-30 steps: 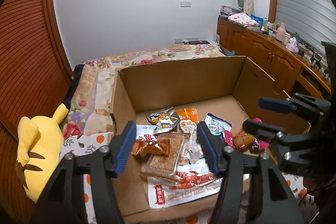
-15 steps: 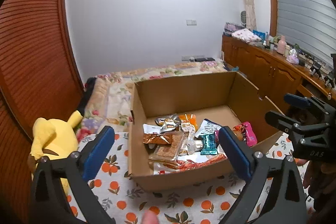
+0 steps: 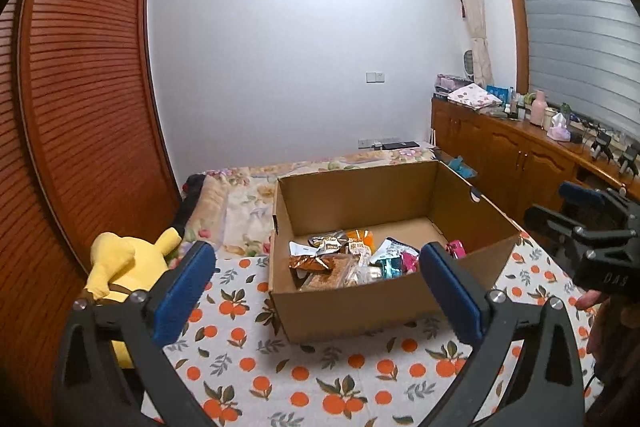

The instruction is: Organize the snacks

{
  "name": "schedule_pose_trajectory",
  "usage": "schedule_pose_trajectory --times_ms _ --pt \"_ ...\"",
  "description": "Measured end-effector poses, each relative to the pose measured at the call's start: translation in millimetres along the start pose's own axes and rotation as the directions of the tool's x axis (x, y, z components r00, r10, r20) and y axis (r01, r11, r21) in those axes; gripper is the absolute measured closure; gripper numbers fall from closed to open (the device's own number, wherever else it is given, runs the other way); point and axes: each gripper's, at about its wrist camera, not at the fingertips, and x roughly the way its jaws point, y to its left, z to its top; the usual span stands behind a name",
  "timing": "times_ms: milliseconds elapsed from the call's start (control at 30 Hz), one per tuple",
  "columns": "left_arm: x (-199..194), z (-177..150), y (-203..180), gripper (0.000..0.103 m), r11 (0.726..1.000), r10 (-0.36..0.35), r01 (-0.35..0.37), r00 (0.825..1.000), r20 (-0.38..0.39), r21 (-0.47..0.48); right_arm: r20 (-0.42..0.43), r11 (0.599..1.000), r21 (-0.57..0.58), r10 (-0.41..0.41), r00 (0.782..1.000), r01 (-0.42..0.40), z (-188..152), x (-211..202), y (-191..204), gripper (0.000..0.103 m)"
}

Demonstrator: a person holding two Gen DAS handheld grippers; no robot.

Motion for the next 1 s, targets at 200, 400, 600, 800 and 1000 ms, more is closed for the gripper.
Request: schedule_pose_trajectory --times_ms 200,400,600,800,1000 --pt "-26.9 -11.7 -5.5 0.0 1.0 -0.019 0.019 1.0 0.023 -0.007 0.033 1.0 0.01 -0.026 0.999 0.026 -10.4 -27.4 3.7 0.006" --pt "-50.3 -26.2 -10.4 0.0 1.0 -0.021 0.021 0.999 0.03 0.0 0.061 0.998 0.017 -0.067 0.996 0.066 -22.6 -52.2 5.6 0.005" --pt "-65.1 -36.8 -9.9 0.0 1.0 -0.017 0.017 0.999 0.034 -0.004 0.077 0.996 0.03 -0.091 0.993 0.089 -36.6 -71.9 6.4 0.005" --pt "-73.2 -42.3 -7.7 0.0 1.0 -0.014 0.015 0.999 0.037 -0.02 0.085 0.994 0.034 -0.106 0.991 0.103 -43.1 -81.8 5.8 0.005" --pt "-73.7 -46.4 -4.1 0.0 1.0 -0.005 0.006 1.0 0.031 -0.022 0.09 0.993 0.034 -0.112 0.99 0.109 -48.8 -89.1 6.4 0.005"
